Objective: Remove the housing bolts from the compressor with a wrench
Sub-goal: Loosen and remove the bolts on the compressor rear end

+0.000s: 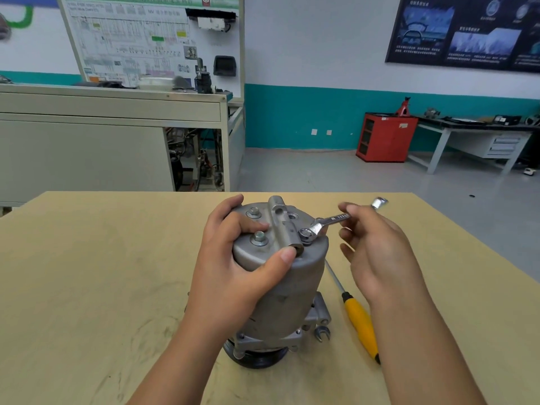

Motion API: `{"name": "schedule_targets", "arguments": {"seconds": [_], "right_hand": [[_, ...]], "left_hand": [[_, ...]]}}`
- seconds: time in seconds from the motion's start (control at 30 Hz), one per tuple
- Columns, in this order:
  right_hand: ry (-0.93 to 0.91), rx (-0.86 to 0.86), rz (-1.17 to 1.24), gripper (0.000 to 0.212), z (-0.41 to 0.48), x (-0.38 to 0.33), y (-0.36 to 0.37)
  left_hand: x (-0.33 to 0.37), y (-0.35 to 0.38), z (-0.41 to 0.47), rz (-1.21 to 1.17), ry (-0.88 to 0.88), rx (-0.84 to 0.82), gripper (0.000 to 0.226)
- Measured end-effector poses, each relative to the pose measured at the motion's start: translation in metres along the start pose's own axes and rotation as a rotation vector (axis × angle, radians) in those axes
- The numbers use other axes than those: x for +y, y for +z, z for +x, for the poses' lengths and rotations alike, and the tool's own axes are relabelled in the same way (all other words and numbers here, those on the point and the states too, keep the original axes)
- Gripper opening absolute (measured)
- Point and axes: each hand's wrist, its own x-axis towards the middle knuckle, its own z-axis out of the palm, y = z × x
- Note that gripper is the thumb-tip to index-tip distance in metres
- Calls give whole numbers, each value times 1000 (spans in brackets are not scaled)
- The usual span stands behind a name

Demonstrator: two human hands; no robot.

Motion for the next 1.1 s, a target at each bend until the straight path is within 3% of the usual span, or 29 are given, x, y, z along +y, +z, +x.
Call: {"name": "schedule_targets", "arguments": {"seconds": [0.07,0.2,0.37,0.5,0.63,0.73,0.87,1.1], "right_hand": [[24,-62,-77,13,12,-1,13],[22,-245,-319,25,33,-15,37],[2,-467,-542,18,42,-28,53],[39,-463,-353,37,46,-26,56],[163,-385,-69,31,46,-20,53],[239,-221,257,32,47,-22,46],[108,-118,283,26,35,-30,29],[-148,-152,276,26,-16,-26,-1]], "left_hand": [[0,0,0,3,4,-3,40],[1,-1,1,10,18,-13,38],[0,-2,1,18,16,-25,39],[0,-2,2,15,19,-20,39],[1,-3,1,14,13,-21,40],[1,-2,1,9,2,-24,40],[1,-3,0,8,-6,-27,40],[1,-2,0,12,-6,-18,41]]}}
